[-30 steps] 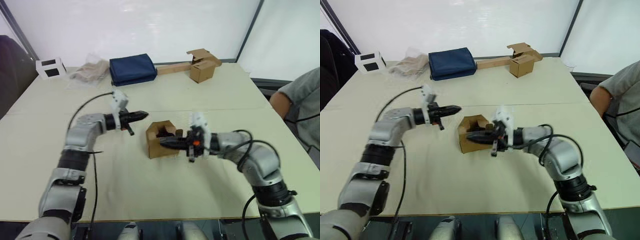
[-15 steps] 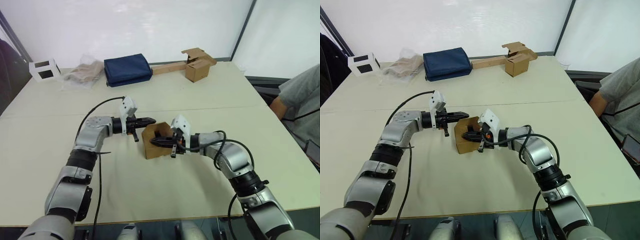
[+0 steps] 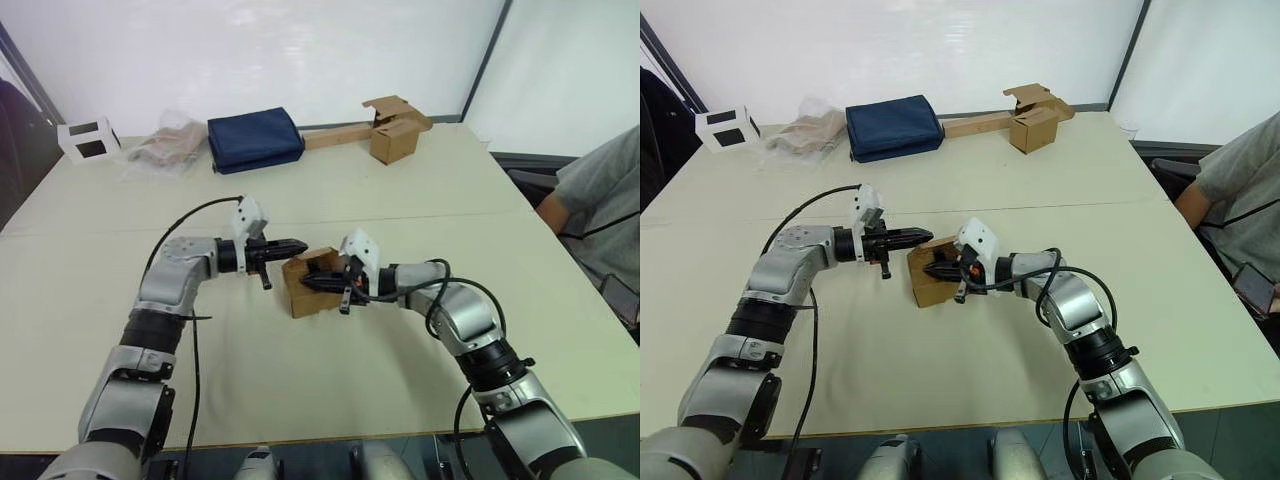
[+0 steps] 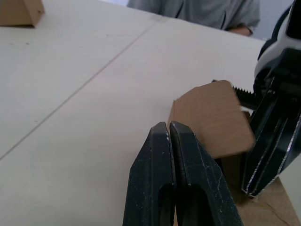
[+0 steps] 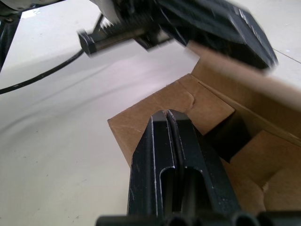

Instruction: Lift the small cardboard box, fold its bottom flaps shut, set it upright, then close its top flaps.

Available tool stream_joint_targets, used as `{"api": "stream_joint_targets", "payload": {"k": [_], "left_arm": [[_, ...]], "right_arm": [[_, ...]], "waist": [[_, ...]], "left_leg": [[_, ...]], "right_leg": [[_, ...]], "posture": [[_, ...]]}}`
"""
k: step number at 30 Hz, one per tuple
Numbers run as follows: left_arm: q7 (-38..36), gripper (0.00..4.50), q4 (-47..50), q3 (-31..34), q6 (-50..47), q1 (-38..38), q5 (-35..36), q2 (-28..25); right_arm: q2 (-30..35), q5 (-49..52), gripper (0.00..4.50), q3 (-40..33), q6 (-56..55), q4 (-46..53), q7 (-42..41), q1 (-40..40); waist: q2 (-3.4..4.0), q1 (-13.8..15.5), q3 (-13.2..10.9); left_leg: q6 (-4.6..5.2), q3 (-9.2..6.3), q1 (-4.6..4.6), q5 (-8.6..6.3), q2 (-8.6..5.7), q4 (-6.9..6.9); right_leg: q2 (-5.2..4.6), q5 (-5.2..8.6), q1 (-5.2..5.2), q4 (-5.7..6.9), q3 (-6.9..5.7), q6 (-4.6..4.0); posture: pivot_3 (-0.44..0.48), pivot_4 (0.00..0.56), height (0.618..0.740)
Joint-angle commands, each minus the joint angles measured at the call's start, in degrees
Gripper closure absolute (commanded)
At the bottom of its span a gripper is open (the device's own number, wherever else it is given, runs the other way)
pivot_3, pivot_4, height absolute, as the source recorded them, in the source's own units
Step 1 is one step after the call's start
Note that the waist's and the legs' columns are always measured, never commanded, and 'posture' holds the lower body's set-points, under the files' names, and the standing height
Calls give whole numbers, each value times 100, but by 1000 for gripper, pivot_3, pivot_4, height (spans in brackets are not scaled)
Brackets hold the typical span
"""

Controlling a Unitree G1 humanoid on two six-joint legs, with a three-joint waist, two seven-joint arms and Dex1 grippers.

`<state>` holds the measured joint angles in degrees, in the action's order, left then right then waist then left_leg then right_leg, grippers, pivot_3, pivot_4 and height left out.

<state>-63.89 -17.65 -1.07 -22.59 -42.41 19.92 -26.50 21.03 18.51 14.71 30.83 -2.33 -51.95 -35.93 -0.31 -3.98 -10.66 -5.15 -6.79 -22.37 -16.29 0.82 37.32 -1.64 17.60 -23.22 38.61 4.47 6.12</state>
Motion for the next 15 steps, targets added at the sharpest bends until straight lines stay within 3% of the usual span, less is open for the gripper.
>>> {"api": "stream_joint_targets", "payload": {"k": [1, 3, 7, 15], "left_arm": [[69, 4437, 650, 224, -315, 67, 309, -164], [68, 4437, 1061, 282, -617, 190, 516, -270], [-362, 4437, 2249, 69, -1134, 1077, 710, -989], [-14, 4437, 2335, -325, -999, 1293, 395, -890]], "right_arm": [[27, 85, 4500, -189, 117, 227, 56, 17], [56, 61, 4500, -195, 121, 264, 56, 22], [113, 77, 4500, -277, 158, 287, 73, -19], [156, 89, 4500, -329, 208, 332, 66, -38]], "waist": [[0, 4, 0], [0, -1, 0], [2, -54, 0], [1, 85, -1]], "left_leg": [[0, 0, 0, 0, 0, 0], [0, 0, 0, 0, 0, 0], [0, 7, 6, 0, 2, -16], [-1, 2, 4, 0, 0, -2]], "right_leg": [[0, 0, 1, 0, 0, 0], [-1, 0, 2, 0, 0, 0], [3, 0, -4, -2, 11, -1], [0, 1, 9, -4, 1, -1]], "posture": [[0, 150, 740], [0, 150, 740], [0, 150, 740], [0, 150, 740]]}}
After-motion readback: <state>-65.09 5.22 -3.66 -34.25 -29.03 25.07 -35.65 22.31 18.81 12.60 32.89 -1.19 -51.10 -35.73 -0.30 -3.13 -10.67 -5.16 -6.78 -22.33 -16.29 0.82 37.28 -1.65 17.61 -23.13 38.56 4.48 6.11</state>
